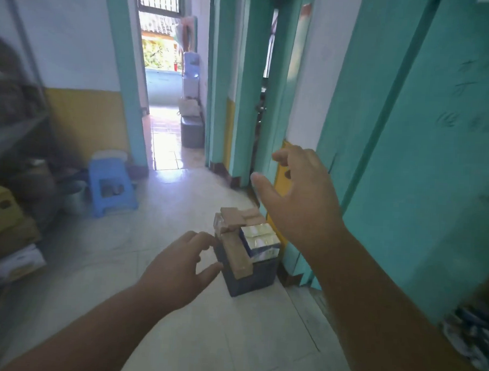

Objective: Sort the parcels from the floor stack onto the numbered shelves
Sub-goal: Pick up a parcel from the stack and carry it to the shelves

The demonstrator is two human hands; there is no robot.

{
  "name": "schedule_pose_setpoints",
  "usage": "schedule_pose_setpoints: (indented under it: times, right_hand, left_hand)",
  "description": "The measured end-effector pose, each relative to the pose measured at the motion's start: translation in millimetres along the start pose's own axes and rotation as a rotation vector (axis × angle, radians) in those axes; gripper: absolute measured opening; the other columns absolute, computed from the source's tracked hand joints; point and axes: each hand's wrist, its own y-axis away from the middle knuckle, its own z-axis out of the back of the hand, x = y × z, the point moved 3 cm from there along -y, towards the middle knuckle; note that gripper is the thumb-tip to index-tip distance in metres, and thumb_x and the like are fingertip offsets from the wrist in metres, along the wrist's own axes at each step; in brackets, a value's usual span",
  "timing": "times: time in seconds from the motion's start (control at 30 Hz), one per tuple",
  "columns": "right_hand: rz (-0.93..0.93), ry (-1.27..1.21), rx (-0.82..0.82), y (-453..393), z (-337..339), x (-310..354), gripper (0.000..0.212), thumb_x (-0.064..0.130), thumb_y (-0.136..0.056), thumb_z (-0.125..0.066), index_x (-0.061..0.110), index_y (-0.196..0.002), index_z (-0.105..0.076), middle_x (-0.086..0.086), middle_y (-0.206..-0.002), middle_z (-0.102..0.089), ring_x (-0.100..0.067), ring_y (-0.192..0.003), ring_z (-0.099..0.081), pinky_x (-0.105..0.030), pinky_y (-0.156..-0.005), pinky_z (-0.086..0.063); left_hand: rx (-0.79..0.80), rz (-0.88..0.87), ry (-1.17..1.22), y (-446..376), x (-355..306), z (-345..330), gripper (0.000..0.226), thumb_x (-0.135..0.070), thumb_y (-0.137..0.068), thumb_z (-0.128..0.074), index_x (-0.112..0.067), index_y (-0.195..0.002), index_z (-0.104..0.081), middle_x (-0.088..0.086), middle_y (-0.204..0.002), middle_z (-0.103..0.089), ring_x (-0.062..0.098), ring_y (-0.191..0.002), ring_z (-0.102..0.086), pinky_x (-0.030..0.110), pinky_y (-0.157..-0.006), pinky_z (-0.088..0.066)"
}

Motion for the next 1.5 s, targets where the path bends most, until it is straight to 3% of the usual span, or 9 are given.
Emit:
schedule_pose_setpoints:
  times: [0.3, 0.47, 0.6, 0.77, 0.83, 1.03, 1.17, 1.33, 1.5]
  right_hand:
    - [0.045, -0.054, 0.148, -149, -185, -62, 0.04, 0.045, -0.091, -0.065, 0.021, -0.122, -0.058, 0.013, -0.107, -0.045, -0.008, -0.101, -0.049, -0.022, -0.084, -0.036]
    - [-0.043, 0.002, 0.154, -225, -282, -113, 0.039, 0.045, -0.09, -0.064, 0.021, -0.12, -0.057, 0.011, -0.107, -0.047, -0.013, -0.099, -0.054, -0.027, -0.083, -0.045]
    - [-0.146, 0.073, 0.168, -283, -325, -156, 0.042, 0.047, -0.09, -0.062, 0.022, -0.124, -0.056, 0.003, -0.118, -0.054, -0.016, -0.107, -0.052, -0.034, -0.091, -0.046]
    - [-0.247, 0.144, 0.14, -344, -376, -224, 0.043, 0.046, -0.09, -0.064, 0.023, -0.125, -0.056, 0.009, -0.111, -0.047, -0.011, -0.103, -0.047, -0.029, -0.088, -0.04]
    - [-0.26, 0.145, 0.131, -365, -403, -255, 0.041, 0.043, -0.089, -0.066, 0.02, -0.122, -0.057, 0.008, -0.108, -0.048, -0.012, -0.1, -0.048, -0.03, -0.086, -0.04]
    - [-0.297, 0.113, 0.162, -435, -497, -337, 0.043, 0.041, -0.087, -0.067, 0.016, -0.12, -0.06, -0.001, -0.115, -0.06, -0.017, -0.102, -0.056, -0.034, -0.086, -0.049]
    - [-0.326, 0.122, 0.165, -478, -552, -373, 0.045, 0.046, -0.086, -0.061, 0.015, -0.119, -0.061, -0.003, -0.115, -0.061, -0.012, -0.101, -0.054, -0.03, -0.085, -0.046]
    - [-0.471, 0.199, 0.212, -494, -639, -438, 0.049, 0.051, -0.088, -0.055, 0.014, -0.121, -0.06, -0.005, -0.118, -0.061, -0.015, -0.107, -0.055, -0.024, -0.087, -0.039]
    - [-0.697, 0.264, 0.234, -463, -739, -508, 0.05, 0.054, -0.089, -0.048, 0.015, -0.118, -0.061, -0.001, -0.11, -0.061, -0.008, -0.1, -0.051, -0.005, -0.076, -0.033]
  left_hand:
    - [0.002, 0.159, -0.007, -165, 134, -17, 0.039, -0.052, -0.09, -0.062, -0.04, -0.125, -0.05, -0.018, -0.115, -0.053, 0.001, -0.092, -0.058, 0.023, -0.081, -0.054]
    - [0.042, 0.128, 0.01, -292, 216, -42, 0.04, -0.05, -0.092, -0.061, -0.037, -0.128, -0.051, -0.016, -0.12, -0.054, 0.003, -0.095, -0.058, 0.023, -0.082, -0.053]
    - [0.142, 0.082, 0.012, -398, 256, -63, 0.037, -0.05, -0.092, -0.061, -0.037, -0.126, -0.053, -0.015, -0.118, -0.055, 0.003, -0.091, -0.059, 0.024, -0.081, -0.054]
    - [0.232, 0.032, 0.034, -520, 291, -106, 0.032, -0.046, -0.093, -0.063, -0.037, -0.123, -0.056, -0.018, -0.112, -0.054, 0.001, -0.086, -0.057, 0.007, -0.065, -0.042]
    - [0.262, 0.028, 0.047, -561, 306, -130, 0.032, -0.044, -0.094, -0.062, -0.035, -0.124, -0.056, -0.018, -0.11, -0.053, 0.002, -0.088, -0.058, 0.006, -0.062, -0.039]
    - [0.313, 0.071, 0.061, -669, 360, -171, 0.034, -0.045, -0.094, -0.06, -0.034, -0.126, -0.055, -0.014, -0.113, -0.057, 0.003, -0.09, -0.059, 0.02, -0.075, -0.051]
    - [0.375, 0.067, 0.015, -732, 401, -188, 0.038, -0.047, -0.094, -0.06, -0.034, -0.129, -0.053, -0.013, -0.118, -0.057, 0.007, -0.095, -0.059, 0.025, -0.081, -0.054]
    - [0.575, 0.033, 0.03, -814, 467, -269, 0.032, -0.044, -0.096, -0.059, -0.034, -0.126, -0.054, -0.01, -0.119, -0.059, 0.007, -0.094, -0.06, 0.03, -0.081, -0.057]
    - [0.836, 0.022, 0.013, -872, 538, -380, 0.038, -0.042, -0.096, -0.057, -0.027, -0.131, -0.054, -0.005, -0.126, -0.059, 0.015, -0.103, -0.061, 0.033, -0.082, -0.056]
